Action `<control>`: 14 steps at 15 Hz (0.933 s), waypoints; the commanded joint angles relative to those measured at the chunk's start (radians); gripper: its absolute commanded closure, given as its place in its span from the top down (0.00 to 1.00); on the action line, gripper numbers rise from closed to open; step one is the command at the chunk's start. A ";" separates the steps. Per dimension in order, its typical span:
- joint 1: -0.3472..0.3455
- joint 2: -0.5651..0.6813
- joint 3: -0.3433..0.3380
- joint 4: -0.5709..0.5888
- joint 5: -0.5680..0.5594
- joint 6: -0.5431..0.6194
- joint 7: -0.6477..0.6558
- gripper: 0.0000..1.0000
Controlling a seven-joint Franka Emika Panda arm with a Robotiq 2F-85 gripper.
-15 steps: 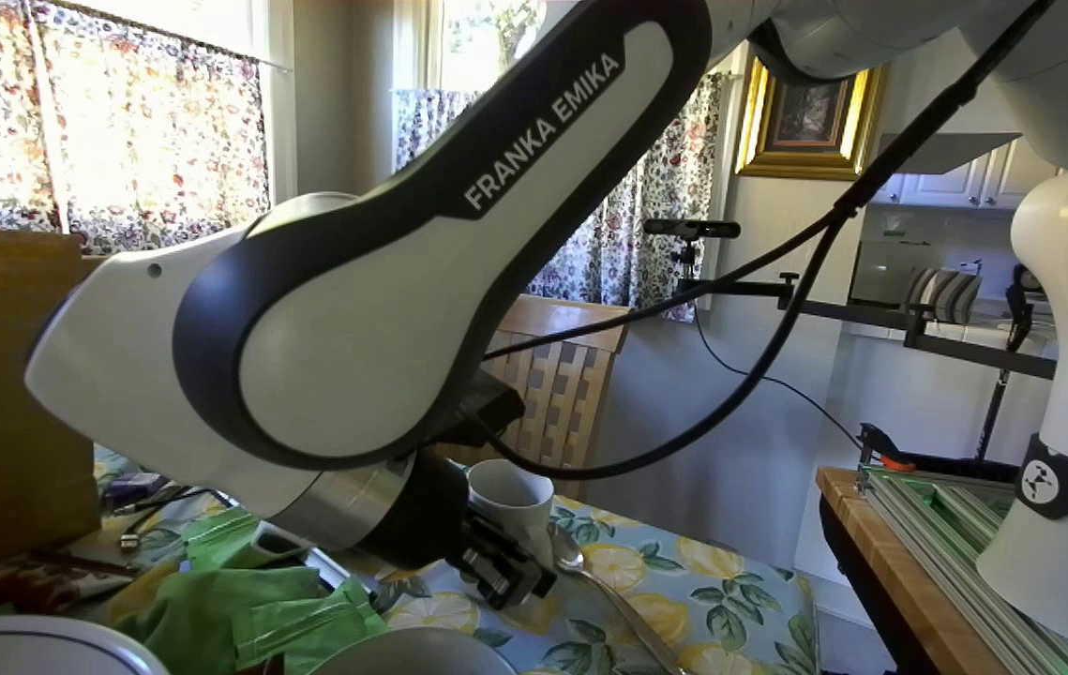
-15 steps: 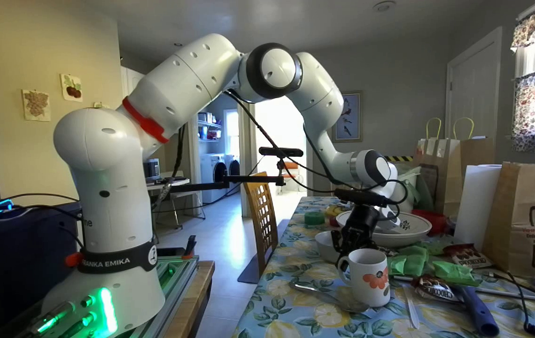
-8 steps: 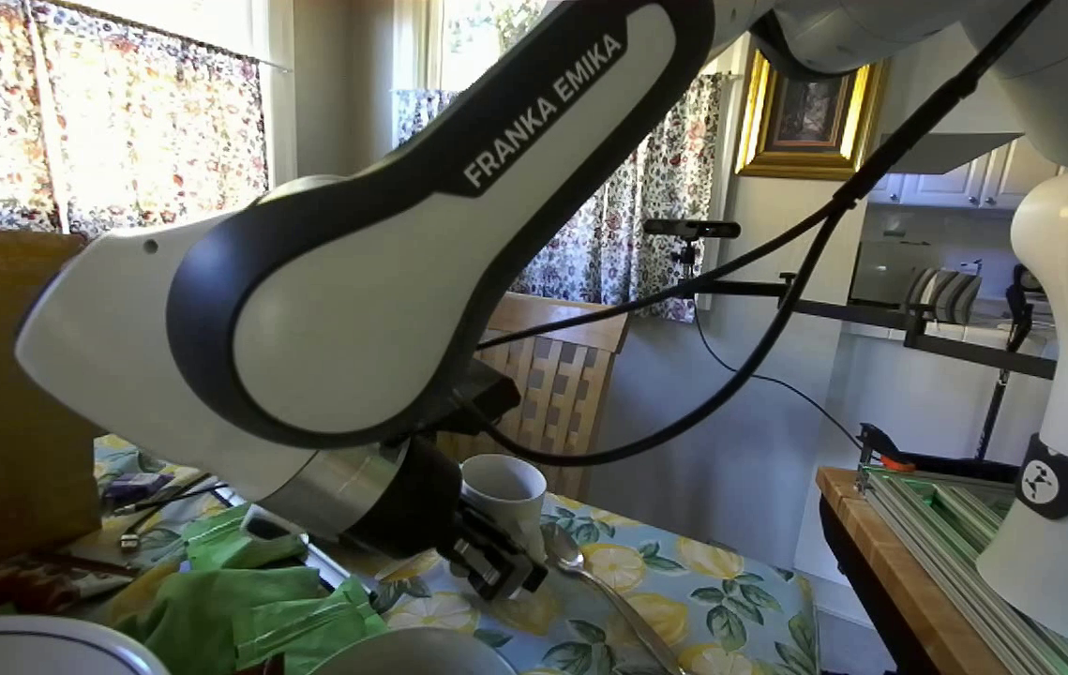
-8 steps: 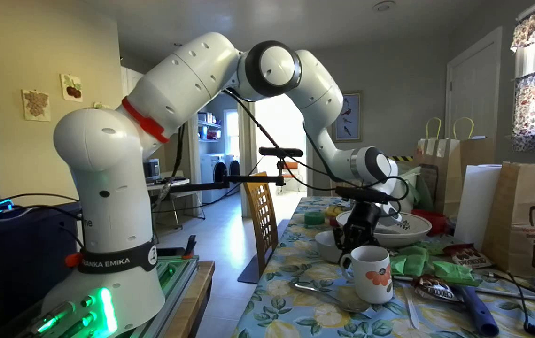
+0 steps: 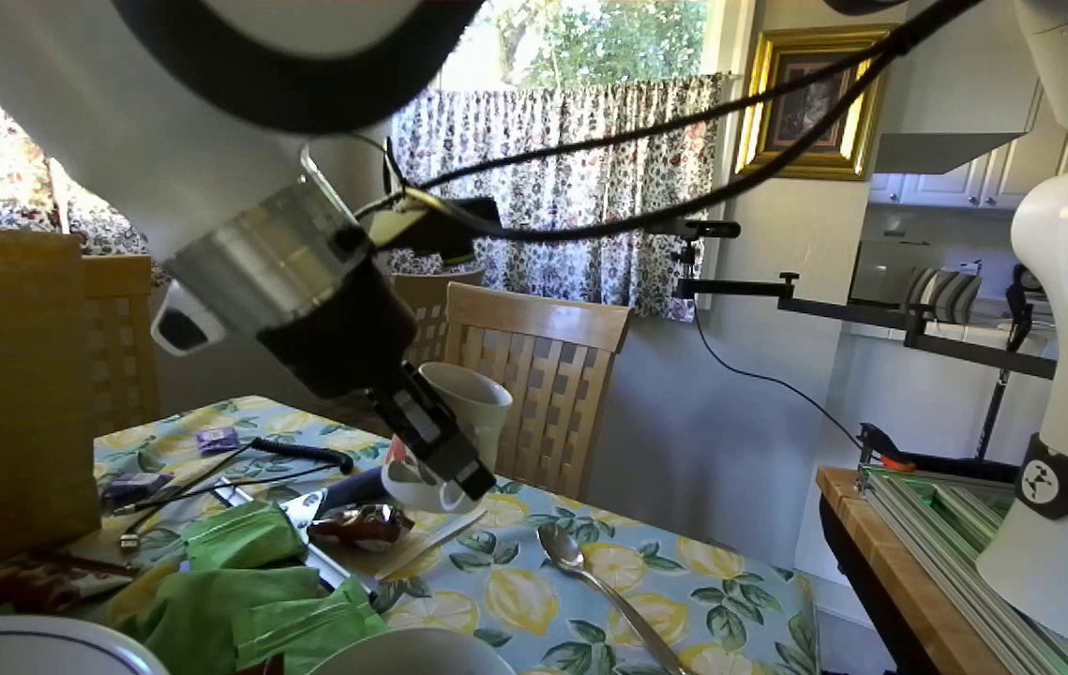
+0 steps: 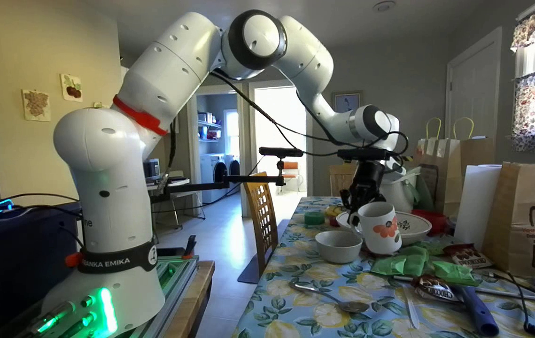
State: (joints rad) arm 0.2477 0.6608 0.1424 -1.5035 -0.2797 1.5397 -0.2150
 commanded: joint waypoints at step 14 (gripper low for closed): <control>0.003 -0.238 0.089 -0.068 0.476 0.207 0.199 0.03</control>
State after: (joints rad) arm 0.2535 0.4667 0.2226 -1.5123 0.1400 1.6695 -0.0275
